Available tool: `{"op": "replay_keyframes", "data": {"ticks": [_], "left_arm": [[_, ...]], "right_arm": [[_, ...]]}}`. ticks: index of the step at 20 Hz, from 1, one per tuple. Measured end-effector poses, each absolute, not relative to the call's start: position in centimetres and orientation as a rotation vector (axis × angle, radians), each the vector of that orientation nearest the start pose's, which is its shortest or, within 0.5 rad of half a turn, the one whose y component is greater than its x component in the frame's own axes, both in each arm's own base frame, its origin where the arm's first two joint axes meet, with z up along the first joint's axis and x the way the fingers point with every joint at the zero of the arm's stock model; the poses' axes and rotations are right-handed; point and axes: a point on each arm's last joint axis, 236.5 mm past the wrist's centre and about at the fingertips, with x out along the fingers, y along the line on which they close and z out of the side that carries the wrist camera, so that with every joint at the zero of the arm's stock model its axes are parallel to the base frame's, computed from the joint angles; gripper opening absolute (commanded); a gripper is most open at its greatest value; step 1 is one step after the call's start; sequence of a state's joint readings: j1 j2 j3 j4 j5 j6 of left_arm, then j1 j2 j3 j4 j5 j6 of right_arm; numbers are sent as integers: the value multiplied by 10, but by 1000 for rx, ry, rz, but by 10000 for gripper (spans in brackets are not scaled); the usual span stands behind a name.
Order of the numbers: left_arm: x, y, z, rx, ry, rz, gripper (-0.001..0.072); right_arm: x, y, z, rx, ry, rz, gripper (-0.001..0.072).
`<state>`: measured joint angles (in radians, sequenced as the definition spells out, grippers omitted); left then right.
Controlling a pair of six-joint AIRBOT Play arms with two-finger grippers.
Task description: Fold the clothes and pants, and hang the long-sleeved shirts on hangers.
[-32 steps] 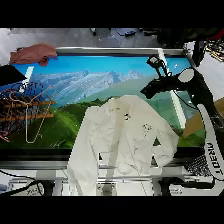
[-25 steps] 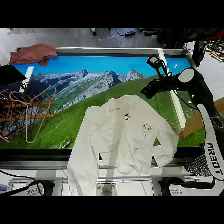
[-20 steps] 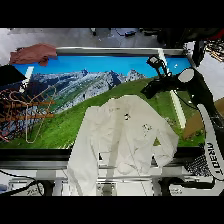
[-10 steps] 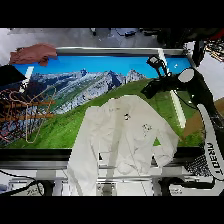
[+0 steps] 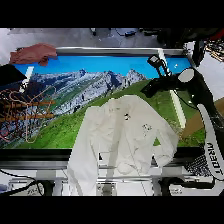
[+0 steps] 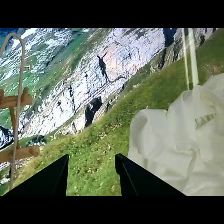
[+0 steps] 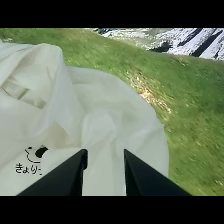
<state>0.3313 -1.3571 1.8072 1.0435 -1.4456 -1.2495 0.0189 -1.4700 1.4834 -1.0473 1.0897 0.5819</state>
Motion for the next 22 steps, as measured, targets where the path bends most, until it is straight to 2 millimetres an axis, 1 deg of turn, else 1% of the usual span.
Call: {"op": "replay_keyframes", "data": {"ticks": [2, 3, 4, 6, 7, 9, 11, 12, 14, 18, 22], "left_arm": [[442, 27, 217, -186, 865, -279, 359], [444, 29, 210, -192, 880, -273, 359], [445, 31, 202, -196, 899, -268, 359], [447, 40, 177, -200, 959, -240, 361], [445, 47, 161, -191, 1000, -217, 360], [439, 69, 131, -159, 1082, -144, 371], [431, 94, 107, -125, 1143, -66, 380], [427, 105, 98, -117, 1162, -35, 421], [420, 120, 77, -100, 1201, 0, 426], [410, 133, 38, -64, 1251, 18, 426], [404, 143, 6, -36, 1295, 38, 426]], "right_arm": [[475, 115, 83, -420, 786, 770, 300], [473, 117, 83, -408, 790, 779, 300], [471, 120, 82, -395, 797, 791, 300], [464, 126, 79, -367, 817, 825, 300], [459, 128, 77, -355, 833, 842, 300], [452, 132, 74, -332, 860, 866, 300], [447, 134, 73, -320, 877, 882, 300], [446, 134, 72, -317, 883, 885, 300], [444, 135, 72, -311, 889, 891, 300], [442, 136, 71, -306, 897, 899, 300], [441, 136, 71, -304, 900, 900, 300]]}}
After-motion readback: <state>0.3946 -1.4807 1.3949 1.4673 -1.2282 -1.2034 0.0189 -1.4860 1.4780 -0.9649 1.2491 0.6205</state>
